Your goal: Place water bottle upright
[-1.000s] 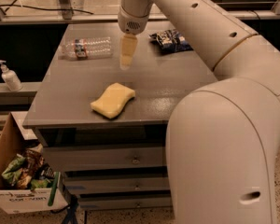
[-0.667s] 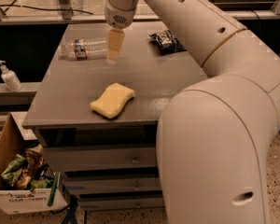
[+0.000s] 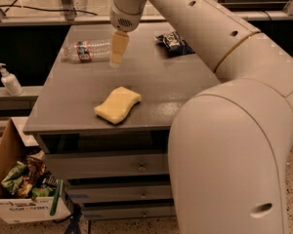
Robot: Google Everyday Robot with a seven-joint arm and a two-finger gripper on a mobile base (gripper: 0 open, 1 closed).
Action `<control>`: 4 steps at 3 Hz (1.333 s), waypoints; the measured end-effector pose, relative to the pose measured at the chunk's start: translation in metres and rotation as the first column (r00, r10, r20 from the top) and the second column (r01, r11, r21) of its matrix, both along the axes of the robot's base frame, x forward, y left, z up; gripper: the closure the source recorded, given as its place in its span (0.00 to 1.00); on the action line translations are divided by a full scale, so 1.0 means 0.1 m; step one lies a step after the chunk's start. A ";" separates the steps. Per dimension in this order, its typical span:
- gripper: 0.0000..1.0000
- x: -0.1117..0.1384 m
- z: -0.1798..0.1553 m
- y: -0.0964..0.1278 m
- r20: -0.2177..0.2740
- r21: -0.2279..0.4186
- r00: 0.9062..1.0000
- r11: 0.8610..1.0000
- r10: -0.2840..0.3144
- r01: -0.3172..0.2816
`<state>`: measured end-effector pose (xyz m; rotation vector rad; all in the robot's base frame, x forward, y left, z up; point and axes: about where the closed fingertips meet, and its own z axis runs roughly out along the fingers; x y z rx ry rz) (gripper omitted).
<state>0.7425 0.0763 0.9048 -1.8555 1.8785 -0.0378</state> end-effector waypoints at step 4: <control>0.00 0.53 -0.26 0.67 -0.028 0.173 0.996 0.981 -0.087 0.091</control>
Offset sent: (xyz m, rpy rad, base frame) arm 0.0543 0.0522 -0.0271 0.2263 0.0140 -0.1712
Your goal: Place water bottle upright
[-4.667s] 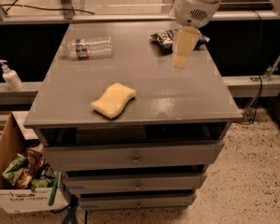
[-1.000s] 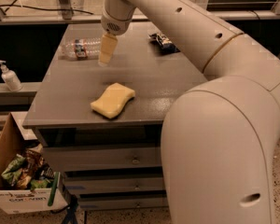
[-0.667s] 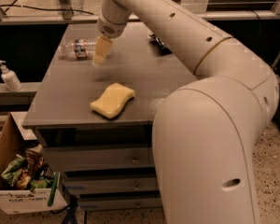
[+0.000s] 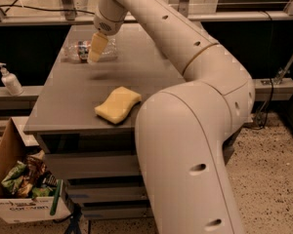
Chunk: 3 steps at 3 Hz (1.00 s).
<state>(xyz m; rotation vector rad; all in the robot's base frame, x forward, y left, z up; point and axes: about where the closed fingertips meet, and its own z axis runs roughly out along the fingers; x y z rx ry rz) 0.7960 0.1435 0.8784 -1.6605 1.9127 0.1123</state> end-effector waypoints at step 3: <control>0.00 0.04 -0.09 0.47 -0.011 -0.035 0.994 0.993 0.110 -0.110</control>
Offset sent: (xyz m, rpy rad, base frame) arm 0.0113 0.0517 -0.0002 -0.0347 0.0103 0.1277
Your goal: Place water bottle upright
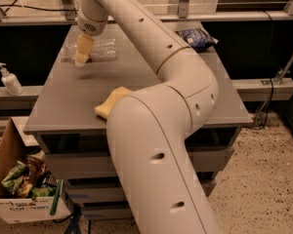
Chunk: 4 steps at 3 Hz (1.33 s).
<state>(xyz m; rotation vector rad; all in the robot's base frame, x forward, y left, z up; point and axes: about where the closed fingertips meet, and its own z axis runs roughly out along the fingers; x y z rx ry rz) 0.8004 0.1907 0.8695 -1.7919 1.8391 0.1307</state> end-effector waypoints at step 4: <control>0.00 0.00 -0.31 0.21 -0.072 -0.060 0.997 0.997 0.034 -0.038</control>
Offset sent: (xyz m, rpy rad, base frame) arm 0.0168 0.0163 -0.0056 -0.0727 0.0463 0.0321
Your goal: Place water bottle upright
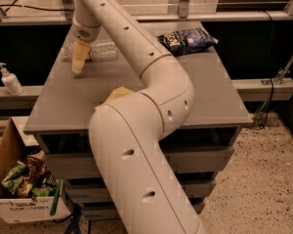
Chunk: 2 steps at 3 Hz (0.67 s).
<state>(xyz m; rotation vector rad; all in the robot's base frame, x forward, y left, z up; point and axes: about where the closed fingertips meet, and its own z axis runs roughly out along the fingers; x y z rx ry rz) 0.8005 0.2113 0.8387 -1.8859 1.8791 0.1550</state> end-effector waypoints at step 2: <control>0.41 -0.04 -0.13 0.08 -0.036 -0.009 0.999 1.000 0.015 -0.015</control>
Offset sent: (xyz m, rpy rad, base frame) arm 0.0057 0.0059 -0.0033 -0.0206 0.0560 0.0157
